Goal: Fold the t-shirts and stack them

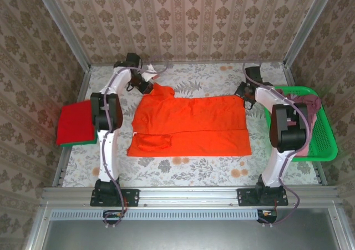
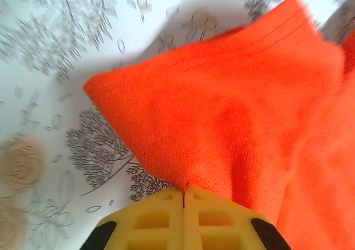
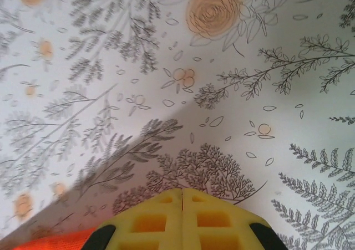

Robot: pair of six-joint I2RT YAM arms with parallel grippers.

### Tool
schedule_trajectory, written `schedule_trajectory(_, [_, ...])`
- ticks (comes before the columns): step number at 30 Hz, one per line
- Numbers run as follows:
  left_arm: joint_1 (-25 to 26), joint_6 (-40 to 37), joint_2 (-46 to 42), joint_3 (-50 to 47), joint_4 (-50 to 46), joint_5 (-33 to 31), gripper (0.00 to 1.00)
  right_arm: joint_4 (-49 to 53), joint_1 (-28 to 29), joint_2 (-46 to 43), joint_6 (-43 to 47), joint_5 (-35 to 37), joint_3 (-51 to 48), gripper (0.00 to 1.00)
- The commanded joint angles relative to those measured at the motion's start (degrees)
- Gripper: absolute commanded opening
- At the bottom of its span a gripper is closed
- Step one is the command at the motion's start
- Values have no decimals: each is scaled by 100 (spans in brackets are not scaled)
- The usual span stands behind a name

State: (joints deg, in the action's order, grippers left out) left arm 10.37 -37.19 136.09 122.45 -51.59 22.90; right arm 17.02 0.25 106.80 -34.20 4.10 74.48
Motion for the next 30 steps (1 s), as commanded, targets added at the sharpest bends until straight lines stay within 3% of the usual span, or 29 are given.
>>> schedule_trajectory(1, [-30,-259,-688,-239,145,328,0,-141,-25,-459,110,-137,-323,0])
schedule_trajectory(10, [-69,-484,-1769,-1564,422,629,0,-186,-25,-1520,211,-194,-1169,0])
schedule_trajectory(25, [-338,-1005,-2573,-2828,347,1131,0,223,-25,-3592,138,-426,-2754,0])
schedule_trajectory(30, [-402,-913,-3166,-3850,925,1209,0,385,-25,-4065,87,-431,-3117,0])
